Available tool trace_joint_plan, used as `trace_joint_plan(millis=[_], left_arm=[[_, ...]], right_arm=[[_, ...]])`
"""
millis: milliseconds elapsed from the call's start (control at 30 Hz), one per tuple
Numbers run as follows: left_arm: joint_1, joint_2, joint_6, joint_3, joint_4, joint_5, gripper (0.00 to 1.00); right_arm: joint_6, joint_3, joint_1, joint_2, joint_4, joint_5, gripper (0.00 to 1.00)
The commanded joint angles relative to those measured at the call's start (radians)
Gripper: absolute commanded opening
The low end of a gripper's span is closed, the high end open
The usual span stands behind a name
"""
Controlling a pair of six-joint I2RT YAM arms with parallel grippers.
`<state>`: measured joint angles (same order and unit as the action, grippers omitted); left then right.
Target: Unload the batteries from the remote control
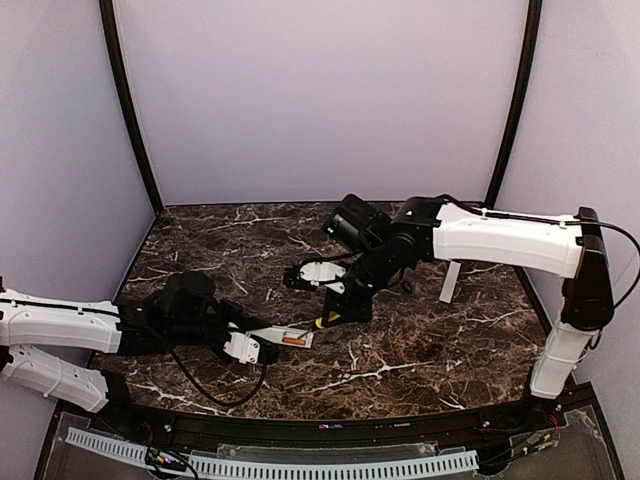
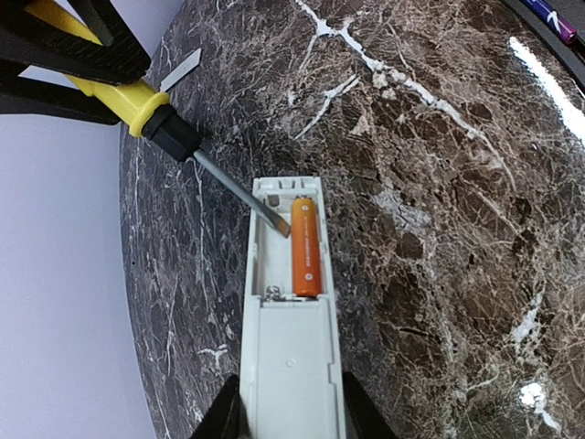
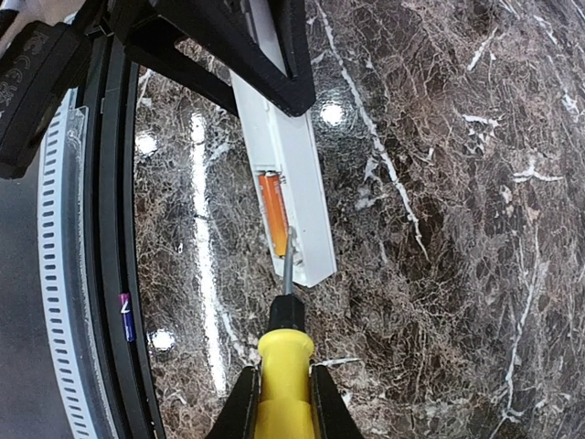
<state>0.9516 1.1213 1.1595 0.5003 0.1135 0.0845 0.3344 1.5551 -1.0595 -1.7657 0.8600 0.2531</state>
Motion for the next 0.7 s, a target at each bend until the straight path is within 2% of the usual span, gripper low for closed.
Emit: trace_joint_plan(millis=[0, 400, 667], left_arm=[[-0.001, 0.010, 0.017, 0.002, 0.069, 0.004, 0.00], [0.000, 0.067, 0.046, 0.012, 0.043, -0.013, 0.00], [0.000, 0.093, 0.047, 0.010, 0.027, -0.020, 0.00]], right_arm=[[-0.021, -0.034, -0.022, -0.038, -0.044, 0.031, 0.00], [-0.061, -0.071, -0.029, -0.071, -0.135, -0.027, 0.00], [-0.107, -0.177, -0.030, -0.035, -0.267, -0.034, 0.00]])
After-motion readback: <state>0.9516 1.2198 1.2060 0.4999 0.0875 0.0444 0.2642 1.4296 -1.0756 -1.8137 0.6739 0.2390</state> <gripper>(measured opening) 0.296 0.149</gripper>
